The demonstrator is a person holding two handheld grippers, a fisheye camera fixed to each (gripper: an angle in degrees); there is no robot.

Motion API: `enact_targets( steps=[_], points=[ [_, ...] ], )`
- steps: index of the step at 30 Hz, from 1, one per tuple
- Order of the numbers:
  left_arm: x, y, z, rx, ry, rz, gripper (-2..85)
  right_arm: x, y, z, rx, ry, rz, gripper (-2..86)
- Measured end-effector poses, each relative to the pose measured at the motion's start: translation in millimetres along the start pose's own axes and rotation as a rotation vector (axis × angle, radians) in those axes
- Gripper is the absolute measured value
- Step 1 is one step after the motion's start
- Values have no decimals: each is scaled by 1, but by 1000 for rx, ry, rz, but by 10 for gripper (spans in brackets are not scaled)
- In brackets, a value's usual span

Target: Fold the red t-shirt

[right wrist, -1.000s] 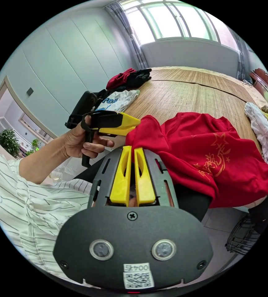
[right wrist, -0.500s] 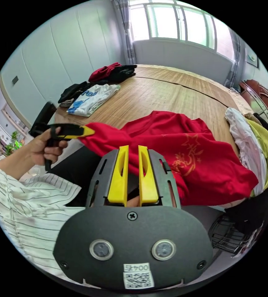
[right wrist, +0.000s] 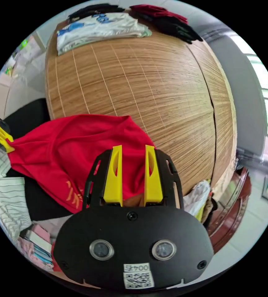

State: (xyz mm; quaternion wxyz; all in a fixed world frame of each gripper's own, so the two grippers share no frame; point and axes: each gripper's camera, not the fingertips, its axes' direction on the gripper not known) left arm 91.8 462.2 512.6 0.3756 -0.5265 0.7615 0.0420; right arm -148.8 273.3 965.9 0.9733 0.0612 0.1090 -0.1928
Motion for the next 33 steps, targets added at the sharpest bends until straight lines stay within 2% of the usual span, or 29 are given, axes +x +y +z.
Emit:
enact_targets(
  steps=[7, 15, 19, 23, 29, 33],
  points=[
    [-6, -4, 13, -41, 4, -28, 22, -42, -109, 81, -245, 146, -324, 108],
    [8, -5, 22, -64, 2, -15, 21, -60, -176, 102, -342, 23, -408, 78],
    [14, 2, 24, -60, 4, -23, 20, -52, -190, 101, -332, -111, -292, 44],
    [22, 10, 22, -52, -4, -19, 18, -53, -181, 86, -217, -117, -153, 15],
    [39, 22, 14, -12, -10, -2, 18, -84, -79, 18, 169, 75, 280, -4],
    [59, 27, -8, 76, -31, 35, 17, -100, 36, -93, 415, 215, 594, -6]
  ],
)
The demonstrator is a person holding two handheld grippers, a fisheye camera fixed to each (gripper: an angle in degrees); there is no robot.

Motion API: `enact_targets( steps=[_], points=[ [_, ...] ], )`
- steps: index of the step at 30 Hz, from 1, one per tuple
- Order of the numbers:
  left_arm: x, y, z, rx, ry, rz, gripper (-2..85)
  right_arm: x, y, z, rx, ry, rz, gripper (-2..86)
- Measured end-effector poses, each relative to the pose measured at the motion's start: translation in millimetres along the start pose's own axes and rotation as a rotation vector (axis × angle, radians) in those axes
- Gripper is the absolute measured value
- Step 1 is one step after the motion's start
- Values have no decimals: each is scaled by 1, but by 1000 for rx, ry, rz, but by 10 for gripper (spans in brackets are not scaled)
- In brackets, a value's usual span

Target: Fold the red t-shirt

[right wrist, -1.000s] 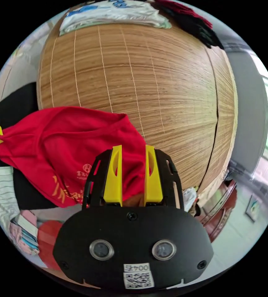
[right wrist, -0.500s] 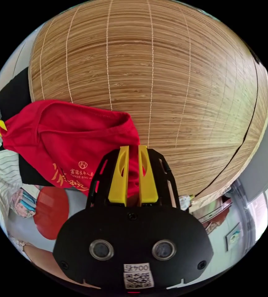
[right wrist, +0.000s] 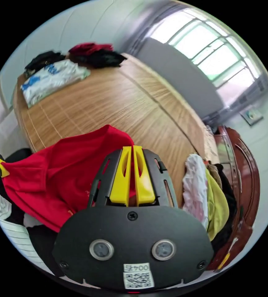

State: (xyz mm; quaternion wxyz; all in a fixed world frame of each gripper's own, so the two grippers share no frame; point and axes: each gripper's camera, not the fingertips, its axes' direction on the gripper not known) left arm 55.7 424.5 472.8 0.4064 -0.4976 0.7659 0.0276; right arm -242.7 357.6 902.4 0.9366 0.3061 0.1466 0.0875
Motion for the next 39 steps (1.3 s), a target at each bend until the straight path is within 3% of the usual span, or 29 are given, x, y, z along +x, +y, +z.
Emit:
enact_targets(
  steps=[5, 10, 19, 28, 39],
  points=[
    [66, -10, -59, 183, -59, 170, 16, 84, 35, -190, 247, 92, 233, -8],
    [146, -40, -129, 343, -2, 324, 13, 180, 65, -385, 502, 96, 443, -9],
    [300, -14, -276, 694, 31, 622, 9, 208, 86, -639, 831, 268, 444, -8],
    [364, 80, -382, 924, 83, 759, 13, 157, 77, -773, 966, 361, 360, -8],
    [367, 119, -418, 976, 90, 798, 15, 127, 37, -781, 935, 340, 281, -8]
  ],
)
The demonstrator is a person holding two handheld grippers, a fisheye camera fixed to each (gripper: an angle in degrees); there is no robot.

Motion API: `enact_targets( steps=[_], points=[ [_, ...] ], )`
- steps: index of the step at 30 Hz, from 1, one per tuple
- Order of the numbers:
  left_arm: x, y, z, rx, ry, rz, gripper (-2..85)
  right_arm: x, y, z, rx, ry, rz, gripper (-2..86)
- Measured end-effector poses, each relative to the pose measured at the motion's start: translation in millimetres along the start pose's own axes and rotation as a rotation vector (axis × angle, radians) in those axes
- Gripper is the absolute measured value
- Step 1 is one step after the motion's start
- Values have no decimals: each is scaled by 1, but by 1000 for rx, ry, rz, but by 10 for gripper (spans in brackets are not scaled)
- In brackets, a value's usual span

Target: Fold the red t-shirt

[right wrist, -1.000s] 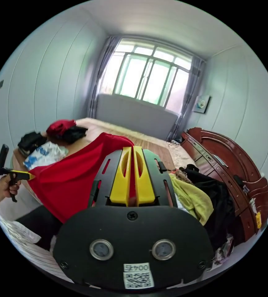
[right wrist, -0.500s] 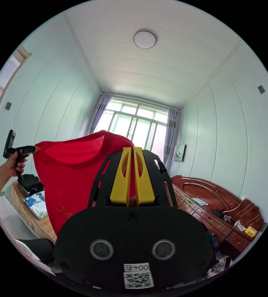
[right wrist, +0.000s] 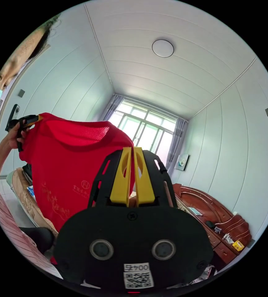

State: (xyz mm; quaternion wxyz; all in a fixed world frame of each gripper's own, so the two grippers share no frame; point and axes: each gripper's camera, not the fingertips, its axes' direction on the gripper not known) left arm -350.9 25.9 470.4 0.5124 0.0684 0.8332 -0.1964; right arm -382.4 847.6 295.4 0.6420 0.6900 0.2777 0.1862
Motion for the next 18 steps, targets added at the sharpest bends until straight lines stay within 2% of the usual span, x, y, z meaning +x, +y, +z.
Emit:
enact_targets(
  steps=[5, 10, 18],
  points=[
    [-53, 11, 67, -100, -89, -45, 14, 1, 18, 105, -127, -34, -5, -8],
    [-131, 61, 171, -291, -174, -130, 13, -18, 90, 290, -363, 28, -94, -8],
    [-263, 188, 338, -570, -479, -161, 13, -66, 241, 568, -632, 105, -281, -7]
  ],
)
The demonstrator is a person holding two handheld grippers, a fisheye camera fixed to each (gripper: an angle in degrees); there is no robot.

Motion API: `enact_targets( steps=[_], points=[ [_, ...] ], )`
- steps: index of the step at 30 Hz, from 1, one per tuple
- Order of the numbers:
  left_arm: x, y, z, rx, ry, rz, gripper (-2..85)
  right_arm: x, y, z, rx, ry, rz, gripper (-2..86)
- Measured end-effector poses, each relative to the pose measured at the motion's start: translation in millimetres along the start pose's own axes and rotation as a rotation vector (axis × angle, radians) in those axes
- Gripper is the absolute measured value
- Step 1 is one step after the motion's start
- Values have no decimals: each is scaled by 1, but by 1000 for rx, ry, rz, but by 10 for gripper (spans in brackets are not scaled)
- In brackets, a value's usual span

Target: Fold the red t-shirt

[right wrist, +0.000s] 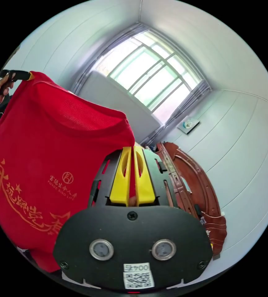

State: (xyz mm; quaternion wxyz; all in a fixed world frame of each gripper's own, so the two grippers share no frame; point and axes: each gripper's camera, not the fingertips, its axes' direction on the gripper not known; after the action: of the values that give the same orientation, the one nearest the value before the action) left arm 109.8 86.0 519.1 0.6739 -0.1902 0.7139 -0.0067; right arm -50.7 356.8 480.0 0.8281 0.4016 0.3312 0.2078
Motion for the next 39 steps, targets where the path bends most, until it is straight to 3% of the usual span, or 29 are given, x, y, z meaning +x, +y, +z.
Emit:
enact_targets(
  steps=[2, 7, 13, 19, 23, 27, 29, 31, 39],
  points=[
    [-10, 11, 64, -56, -114, 31, 13, -12, -4, 64, -52, -52, 17, -6],
    [-53, 50, 173, -193, -164, -74, 17, -58, -7, 221, -212, -153, -39, 0],
    [-137, 98, 255, -271, -56, -401, 42, -66, 9, 346, -401, -255, 28, 29],
    [-240, 139, 283, -137, 169, -900, 136, 74, 39, 350, -263, -474, 454, 51],
    [-290, 162, 290, -142, 233, -1036, 191, 170, 86, 299, -121, -613, 607, 42],
    [-316, 171, 307, -311, 453, -964, 124, 239, 165, 221, -42, -728, 656, 15],
    [-320, 180, 283, -150, 599, -893, 45, 259, 205, 193, -57, -765, 700, 15],
    [-315, 186, 254, -67, 656, -809, 30, 280, 256, 161, -113, -815, 748, 30],
    [-266, 296, 60, -78, 838, -329, 22, 345, 362, 69, -213, -1009, 821, 72]
  ],
)
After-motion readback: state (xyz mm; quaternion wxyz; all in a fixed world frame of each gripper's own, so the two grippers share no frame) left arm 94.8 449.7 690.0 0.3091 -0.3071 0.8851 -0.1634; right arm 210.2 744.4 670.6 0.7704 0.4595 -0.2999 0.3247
